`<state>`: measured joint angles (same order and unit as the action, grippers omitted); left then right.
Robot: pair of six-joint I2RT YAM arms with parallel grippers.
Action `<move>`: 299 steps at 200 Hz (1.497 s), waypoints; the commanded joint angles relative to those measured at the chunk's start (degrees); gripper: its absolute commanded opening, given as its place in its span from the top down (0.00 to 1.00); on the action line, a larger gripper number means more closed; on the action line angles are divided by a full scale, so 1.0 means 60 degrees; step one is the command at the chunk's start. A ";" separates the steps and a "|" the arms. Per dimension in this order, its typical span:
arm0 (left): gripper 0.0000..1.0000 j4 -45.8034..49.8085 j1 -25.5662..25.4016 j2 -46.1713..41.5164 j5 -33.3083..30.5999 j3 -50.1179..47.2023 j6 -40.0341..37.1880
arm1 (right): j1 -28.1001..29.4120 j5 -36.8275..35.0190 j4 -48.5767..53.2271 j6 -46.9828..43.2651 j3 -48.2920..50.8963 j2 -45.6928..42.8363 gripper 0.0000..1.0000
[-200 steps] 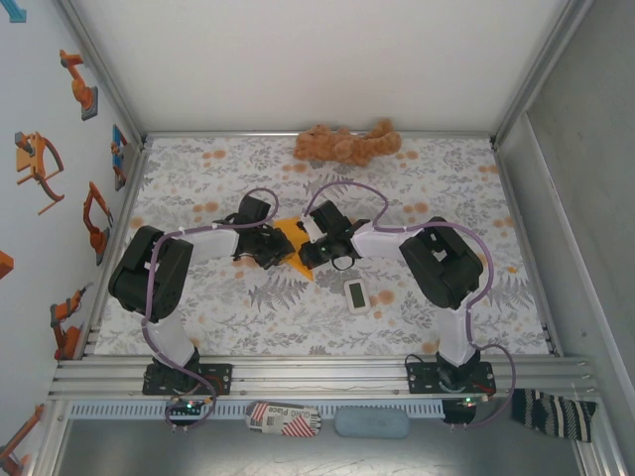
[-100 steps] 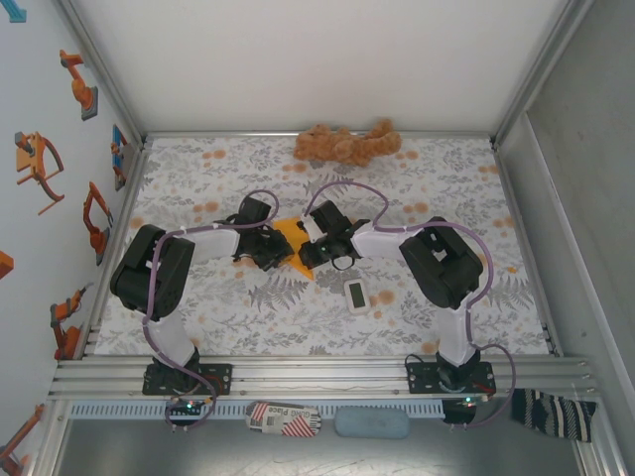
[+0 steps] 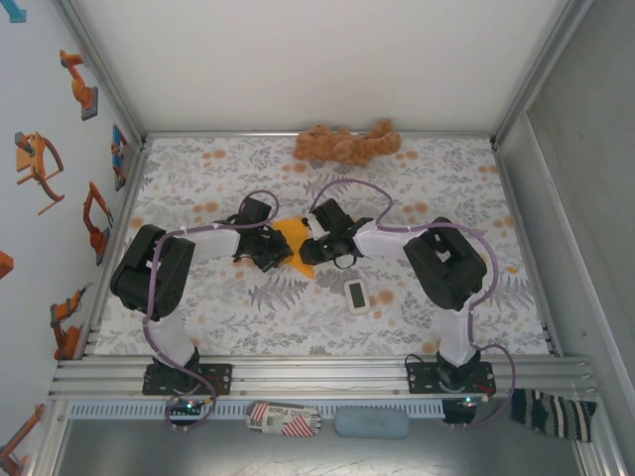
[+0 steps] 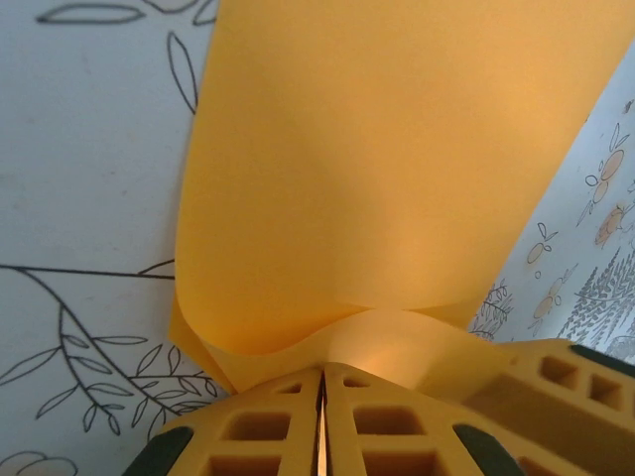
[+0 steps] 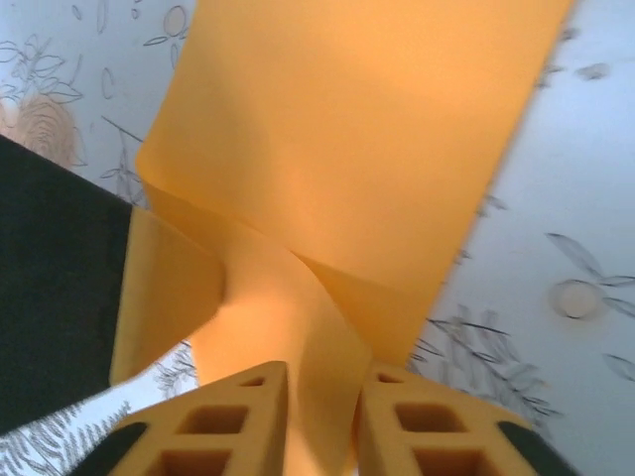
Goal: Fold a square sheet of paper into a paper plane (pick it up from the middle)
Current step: Third fold the triangle at the center of the table.
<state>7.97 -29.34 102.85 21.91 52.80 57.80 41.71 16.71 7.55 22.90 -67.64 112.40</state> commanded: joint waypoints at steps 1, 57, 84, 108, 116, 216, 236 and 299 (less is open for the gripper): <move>0.89 0.0827 -0.0044 0.0507 -0.0629 -0.0347 -0.0104 | -0.0344 -0.0696 0.0612 0.0520 0.0072 -0.0835 0.70; 0.90 0.0877 -0.0046 0.0538 -0.0747 -0.0376 -0.0061 | -0.0376 0.1244 0.0647 0.0642 0.0246 -0.1252 0.84; 0.90 0.0965 -0.0043 0.0547 -0.0864 -0.0376 -0.0030 | -0.0126 0.2104 0.0236 0.0741 0.0377 -0.0992 0.91; 0.90 0.0970 -0.0045 0.0574 -0.0858 -0.0378 -0.0018 | 0.0081 0.2445 0.0206 0.0755 0.0213 -0.0639 0.95; 0.90 0.0958 -0.0045 0.0596 -0.0843 -0.0377 -0.0020 | 0.0133 0.2526 0.0192 0.0741 0.0156 -0.0529 0.97; 0.90 0.1029 -0.0037 0.0643 -0.0770 -0.0279 -0.0075 | 0.0269 0.2260 0.0829 0.0220 -0.0278 0.0192 1.00; 0.90 0.1029 -0.0037 0.0663 -0.0755 -0.0274 -0.0075 | 0.0269 0.2108 0.0959 0.0129 -0.0316 0.0214 1.00; 0.90 0.1120 -0.0042 0.0726 -0.0767 -0.0215 -0.0123 | 0.0269 0.1858 0.1243 -0.0074 -0.0334 0.0266 1.00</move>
<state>8.29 -29.34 103.11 22.00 52.99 57.80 42.92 29.19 12.88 23.97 -68.01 113.03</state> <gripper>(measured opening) 0.103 0.049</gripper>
